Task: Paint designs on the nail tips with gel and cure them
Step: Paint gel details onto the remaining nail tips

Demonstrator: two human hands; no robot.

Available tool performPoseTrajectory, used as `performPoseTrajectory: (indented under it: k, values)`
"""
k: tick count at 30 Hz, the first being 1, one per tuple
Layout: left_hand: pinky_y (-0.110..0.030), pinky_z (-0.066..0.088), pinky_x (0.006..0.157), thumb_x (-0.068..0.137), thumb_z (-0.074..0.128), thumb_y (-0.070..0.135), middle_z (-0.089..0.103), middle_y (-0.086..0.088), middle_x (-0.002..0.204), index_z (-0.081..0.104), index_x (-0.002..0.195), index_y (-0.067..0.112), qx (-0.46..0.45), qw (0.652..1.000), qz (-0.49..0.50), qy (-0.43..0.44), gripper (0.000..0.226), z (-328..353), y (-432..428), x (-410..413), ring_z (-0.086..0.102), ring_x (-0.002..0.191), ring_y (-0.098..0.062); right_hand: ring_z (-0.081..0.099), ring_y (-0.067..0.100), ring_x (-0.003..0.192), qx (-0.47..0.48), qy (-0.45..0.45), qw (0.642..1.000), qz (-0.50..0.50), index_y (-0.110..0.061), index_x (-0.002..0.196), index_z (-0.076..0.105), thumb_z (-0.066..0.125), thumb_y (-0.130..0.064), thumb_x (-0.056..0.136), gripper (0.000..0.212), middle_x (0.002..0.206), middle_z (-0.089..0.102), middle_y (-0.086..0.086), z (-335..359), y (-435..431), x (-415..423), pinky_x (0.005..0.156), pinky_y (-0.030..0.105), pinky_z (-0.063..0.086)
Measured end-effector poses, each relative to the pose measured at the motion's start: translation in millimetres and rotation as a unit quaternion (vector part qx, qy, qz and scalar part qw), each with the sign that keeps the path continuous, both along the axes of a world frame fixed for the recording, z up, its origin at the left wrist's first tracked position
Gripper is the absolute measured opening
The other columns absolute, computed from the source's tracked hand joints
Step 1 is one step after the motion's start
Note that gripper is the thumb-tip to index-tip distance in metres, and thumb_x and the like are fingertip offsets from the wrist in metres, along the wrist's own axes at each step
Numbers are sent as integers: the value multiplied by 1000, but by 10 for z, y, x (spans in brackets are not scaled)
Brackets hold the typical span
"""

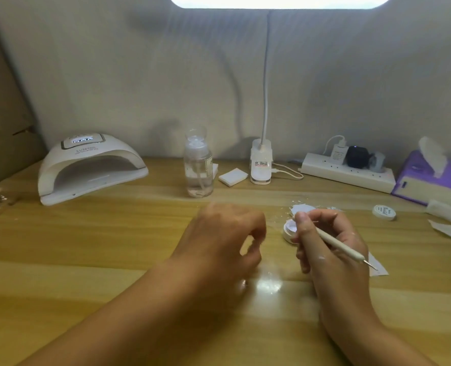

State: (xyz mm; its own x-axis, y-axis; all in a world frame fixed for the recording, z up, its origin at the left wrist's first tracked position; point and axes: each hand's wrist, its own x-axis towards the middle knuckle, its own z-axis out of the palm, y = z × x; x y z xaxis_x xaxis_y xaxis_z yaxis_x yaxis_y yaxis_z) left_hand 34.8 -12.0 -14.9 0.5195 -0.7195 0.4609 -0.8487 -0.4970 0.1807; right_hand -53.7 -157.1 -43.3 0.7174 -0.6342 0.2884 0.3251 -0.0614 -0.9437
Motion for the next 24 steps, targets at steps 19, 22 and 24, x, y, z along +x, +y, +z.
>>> performPoseTrajectory:
  k: [19,22,24]
  values:
    - [-12,33,60,78,73,46,63,19,86,60,83,36,-87,973,23,213,17,-377,-163,-57,52,71,10,59,3,51,-233,90,964,-87,-11,79,52,61,-28,97,26,61,68,-3,-62,-467,196,54,22,40]
    - [-8,30,56,81,74,37,64,20,84,65,80,38,-94,970,15,222,9,-375,-171,-51,51,65,13,61,2,53,-246,101,960,-83,-13,77,51,62,-30,97,28,61,69,-8,-89,-479,218,52,13,38]
    - [-9,30,56,80,73,37,65,20,84,66,80,39,-96,967,15,236,7,-370,-182,-43,51,63,13,62,3,56,-251,106,959,-82,-14,77,51,62,-30,97,28,60,68,-9,-102,-484,228,53,13,38]
